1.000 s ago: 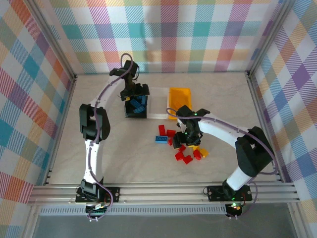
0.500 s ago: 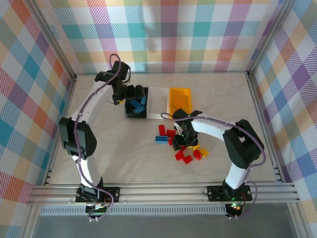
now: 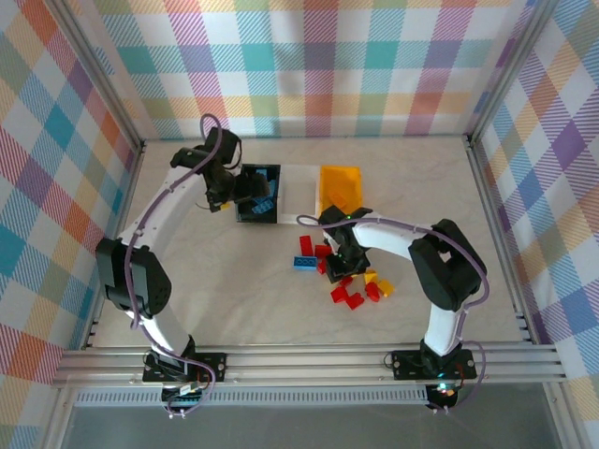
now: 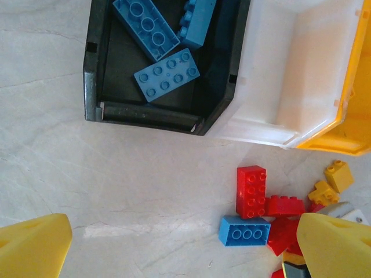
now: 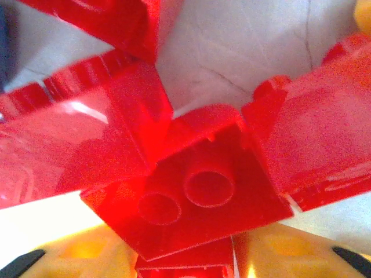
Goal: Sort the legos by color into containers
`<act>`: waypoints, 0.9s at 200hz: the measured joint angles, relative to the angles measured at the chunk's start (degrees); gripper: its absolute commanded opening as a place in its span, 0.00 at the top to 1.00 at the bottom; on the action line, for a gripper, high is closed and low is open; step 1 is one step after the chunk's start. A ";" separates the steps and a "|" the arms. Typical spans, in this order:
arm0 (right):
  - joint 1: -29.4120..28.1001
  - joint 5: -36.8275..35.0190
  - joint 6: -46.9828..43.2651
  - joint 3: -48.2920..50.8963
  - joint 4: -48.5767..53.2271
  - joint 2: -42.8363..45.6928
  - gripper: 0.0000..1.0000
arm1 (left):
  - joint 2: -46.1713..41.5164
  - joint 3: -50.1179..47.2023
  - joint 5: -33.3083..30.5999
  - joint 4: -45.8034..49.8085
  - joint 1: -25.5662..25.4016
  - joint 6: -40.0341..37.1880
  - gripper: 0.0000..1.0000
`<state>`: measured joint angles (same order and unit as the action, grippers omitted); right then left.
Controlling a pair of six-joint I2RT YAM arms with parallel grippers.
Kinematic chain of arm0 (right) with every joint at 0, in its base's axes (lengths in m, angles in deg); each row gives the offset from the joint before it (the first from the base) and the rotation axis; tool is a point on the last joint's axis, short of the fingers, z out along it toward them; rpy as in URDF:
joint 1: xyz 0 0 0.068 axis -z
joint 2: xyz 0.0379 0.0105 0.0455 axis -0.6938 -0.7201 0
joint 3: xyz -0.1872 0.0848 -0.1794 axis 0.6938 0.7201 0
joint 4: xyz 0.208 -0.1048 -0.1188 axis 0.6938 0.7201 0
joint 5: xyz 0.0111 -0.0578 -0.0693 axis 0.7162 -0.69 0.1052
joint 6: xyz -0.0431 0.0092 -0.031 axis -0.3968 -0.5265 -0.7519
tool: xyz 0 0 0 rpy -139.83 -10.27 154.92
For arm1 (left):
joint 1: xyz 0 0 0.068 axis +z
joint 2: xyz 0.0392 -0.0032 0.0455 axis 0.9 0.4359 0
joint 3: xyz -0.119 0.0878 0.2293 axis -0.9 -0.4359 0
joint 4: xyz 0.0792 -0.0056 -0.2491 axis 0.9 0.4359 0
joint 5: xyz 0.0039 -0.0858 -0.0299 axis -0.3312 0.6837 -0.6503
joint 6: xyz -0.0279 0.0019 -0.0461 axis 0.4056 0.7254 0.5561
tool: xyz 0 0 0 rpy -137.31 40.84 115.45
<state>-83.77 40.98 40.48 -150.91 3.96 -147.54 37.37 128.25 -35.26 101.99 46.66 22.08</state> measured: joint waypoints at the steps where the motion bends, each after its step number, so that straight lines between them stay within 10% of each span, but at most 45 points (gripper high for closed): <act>1: 0.00 0.02 -0.02 -0.02 -0.02 0.00 0.60 | -0.02 -0.02 0.00 0.00 0.00 0.00 0.00; 67: 0.00 -0.57 0.83 -1.95 4.00 4.63 0.60 | -4.07 -5.33 0.00 -0.33 -1.11 0.17 0.00; 118: 0.00 -0.28 1.66 -21.68 10.95 6.51 0.59 | -8.24 -11.41 0.00 -1.75 -2.29 0.66 0.00; 180: 1.42 1.57 -0.76 -60.63 16.59 -21.38 0.59 | -15.47 -17.49 -0.24 -1.22 -2.54 1.55 0.00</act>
<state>-82.35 42.55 39.72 -211.54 20.55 -168.92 21.90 110.76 -35.50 100.77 44.12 23.63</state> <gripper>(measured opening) 0.413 0.999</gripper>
